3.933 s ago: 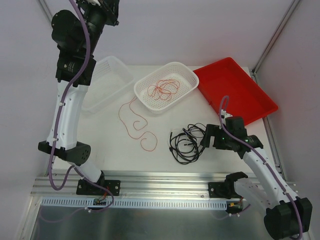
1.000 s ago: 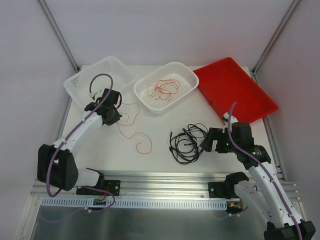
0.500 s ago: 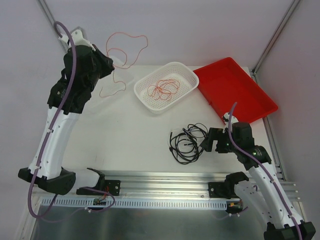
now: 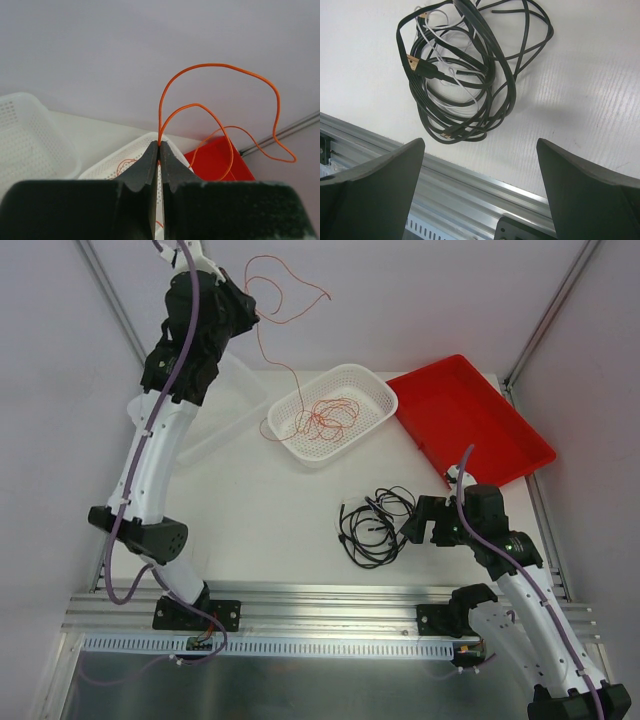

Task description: Untangle the cables

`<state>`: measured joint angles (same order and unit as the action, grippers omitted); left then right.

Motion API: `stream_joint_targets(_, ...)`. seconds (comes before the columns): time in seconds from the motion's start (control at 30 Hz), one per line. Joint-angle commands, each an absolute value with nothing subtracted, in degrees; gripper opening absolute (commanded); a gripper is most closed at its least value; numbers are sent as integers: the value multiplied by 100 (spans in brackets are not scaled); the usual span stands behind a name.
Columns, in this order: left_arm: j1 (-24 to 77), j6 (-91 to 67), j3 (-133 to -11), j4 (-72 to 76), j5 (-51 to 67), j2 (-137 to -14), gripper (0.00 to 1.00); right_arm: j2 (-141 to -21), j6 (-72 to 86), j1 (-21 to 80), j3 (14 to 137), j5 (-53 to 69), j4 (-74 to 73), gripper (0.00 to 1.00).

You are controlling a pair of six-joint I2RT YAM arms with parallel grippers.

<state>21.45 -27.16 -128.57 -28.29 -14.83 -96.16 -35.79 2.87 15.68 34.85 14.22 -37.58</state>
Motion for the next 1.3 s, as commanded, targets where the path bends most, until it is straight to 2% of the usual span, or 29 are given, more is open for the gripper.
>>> stream_joint_targets(0.0,2215,-2663,-12999,-2189,-1187,-10019,0,-3568,220,1573,3516,1441,-3771,100)
stream_joint_targets(0.47,2294,-3146,-12753,-1380,-923,-11284,0,-3806,211,1573,3507,1389,-3770,100)
stream_joint_targets(0.93,2338,-3059,-11682,-1169,-704,-12190,0,-3876,202,1573,3542,1354,-3823,100)
stream_joint_targets(1.03,2355,-2928,-11146,-1178,-380,-11972,14,-3850,211,1573,3551,1336,-3858,100)
stream_joint_targets(1.07,2355,-2875,-10997,-1195,-308,-11875,21,-3850,211,1573,3559,1336,-3876,100)
stream_joint_targets(1.1,2382,-2787,-10664,-1230,-299,-11770,37,-3850,211,1573,3577,1353,-3876,100)
stream_joint_targets(1.17,2408,-2699,-10067,-1239,-299,-11287,48,-3893,211,1582,3621,1388,-3893,100)
stream_joint_targets(1.2,2434,-2663,-9872,-1239,-273,-11102,61,-3911,211,1582,3638,1450,-3902,100)
stream_joint_targets(1.27,2470,-2611,-9503,-1257,-168,-10540,74,-3990,202,1573,3691,1494,-3928,100)
